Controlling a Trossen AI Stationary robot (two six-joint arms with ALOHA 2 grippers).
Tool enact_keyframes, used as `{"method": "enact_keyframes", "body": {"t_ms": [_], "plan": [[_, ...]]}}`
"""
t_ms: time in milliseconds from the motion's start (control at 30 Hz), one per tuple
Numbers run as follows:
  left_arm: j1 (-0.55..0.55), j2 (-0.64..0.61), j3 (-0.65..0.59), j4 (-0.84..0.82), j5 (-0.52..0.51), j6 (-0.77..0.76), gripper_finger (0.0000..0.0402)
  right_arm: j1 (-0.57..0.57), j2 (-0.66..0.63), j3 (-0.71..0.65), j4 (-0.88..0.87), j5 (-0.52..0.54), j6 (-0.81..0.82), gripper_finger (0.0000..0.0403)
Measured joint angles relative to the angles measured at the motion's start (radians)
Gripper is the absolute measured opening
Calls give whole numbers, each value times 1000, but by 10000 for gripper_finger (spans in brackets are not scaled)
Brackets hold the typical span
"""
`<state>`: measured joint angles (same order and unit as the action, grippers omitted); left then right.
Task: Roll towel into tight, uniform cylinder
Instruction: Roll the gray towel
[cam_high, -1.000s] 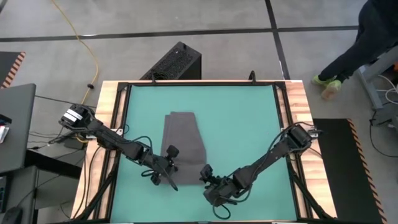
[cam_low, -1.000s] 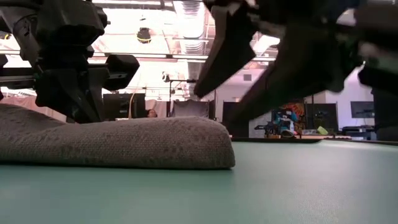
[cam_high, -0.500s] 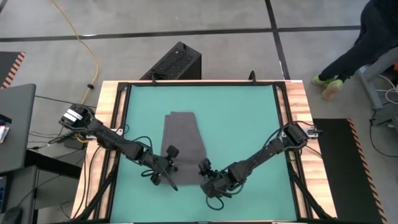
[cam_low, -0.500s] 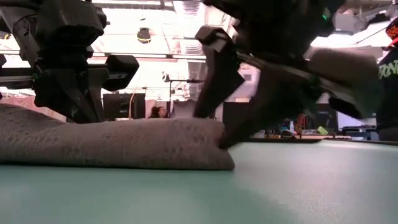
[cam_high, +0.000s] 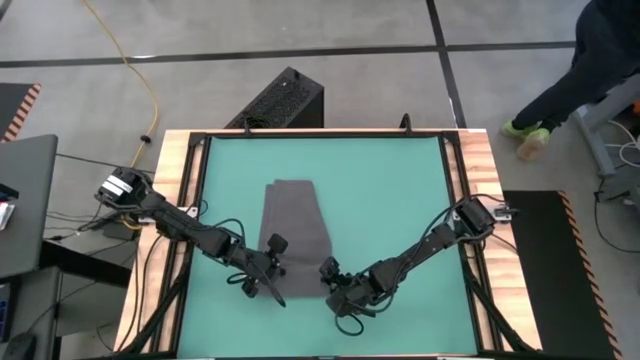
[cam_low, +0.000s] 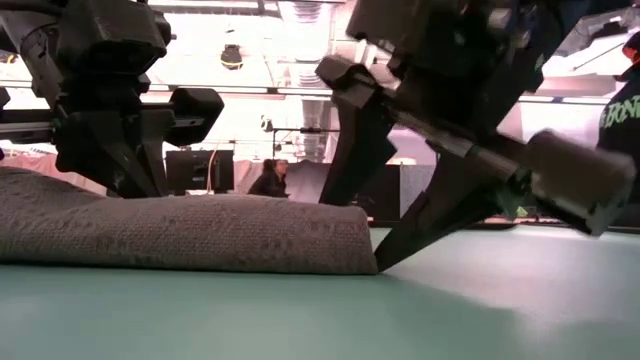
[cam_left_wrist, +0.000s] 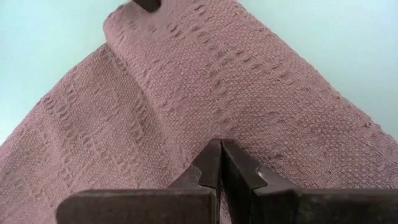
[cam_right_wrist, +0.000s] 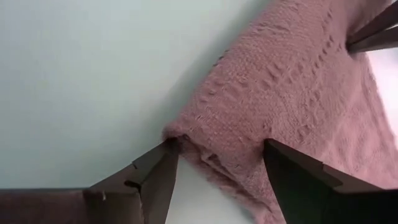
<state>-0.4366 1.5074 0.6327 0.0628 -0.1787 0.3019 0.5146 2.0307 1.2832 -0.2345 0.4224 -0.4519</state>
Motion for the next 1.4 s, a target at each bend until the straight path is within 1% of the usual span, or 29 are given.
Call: {"method": "enact_keyframes", "body": {"t_ms": [133,267,367,533,567,600,767,900,1033,1233,1300,1400], "plan": [[0,0,0,3,1,0,0,1,23,2,22,27,-24,255],[0,0,0,3,11,0,0,7,61,3,48,59,-21,222],[0,0,0,8,19,-4,0,13,64,3,46,77,6,170],[0,0,0,8,22,-7,0,7,51,1,42,98,148,40],[0,0,0,8,23,-7,0,6,50,2,38,98,172,23],[0,0,0,8,23,-8,0,6,47,6,31,102,191,16],[0,0,0,15,26,-8,0,6,45,34,14,97,296,11],[0,-15,0,17,29,-7,0,6,6,49,7,49,400,7],[0,-18,0,12,38,-7,0,5,-72,49,-22,49,556,7],[0,-18,0,6,44,9,0,-43,-183,51,-98,47,859,7],[0,-18,0,8,44,15,0,-64,-200,51,-158,17,942,7],[0,-18,0,8,47,18,0,-91,-195,51,-199,-51,1037,7]]}}
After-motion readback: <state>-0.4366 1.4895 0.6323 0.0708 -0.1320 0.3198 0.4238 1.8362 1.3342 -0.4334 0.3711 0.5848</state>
